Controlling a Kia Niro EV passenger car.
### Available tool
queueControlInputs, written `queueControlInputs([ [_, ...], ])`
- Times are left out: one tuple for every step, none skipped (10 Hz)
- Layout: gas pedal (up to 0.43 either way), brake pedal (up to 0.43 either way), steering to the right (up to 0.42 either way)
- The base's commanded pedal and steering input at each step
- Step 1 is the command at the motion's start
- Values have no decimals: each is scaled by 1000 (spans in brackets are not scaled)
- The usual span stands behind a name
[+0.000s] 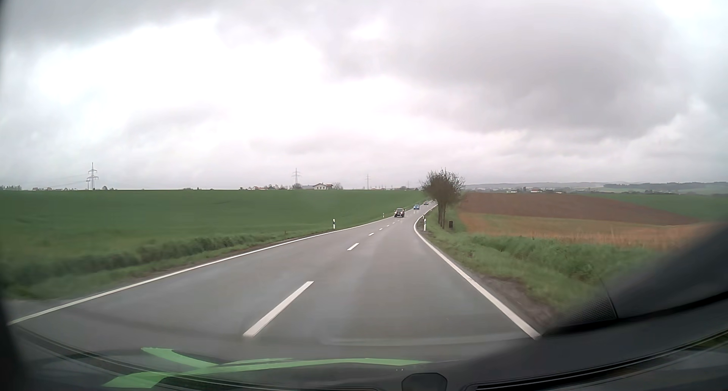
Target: Follow the waypoints while adhering to traffic rules and regulations
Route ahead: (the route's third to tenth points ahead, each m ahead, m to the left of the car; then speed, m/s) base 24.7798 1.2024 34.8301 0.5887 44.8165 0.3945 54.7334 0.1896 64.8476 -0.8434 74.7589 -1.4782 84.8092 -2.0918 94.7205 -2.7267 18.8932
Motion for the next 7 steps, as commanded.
queueControlInputs([
  [39, 0, 7],
  [39, 0, 6],
  [39, 0, 5],
  [47, 0, 5],
  [67, 0, 4],
  [67, 0, 3],
  [47, 0, 1],
])
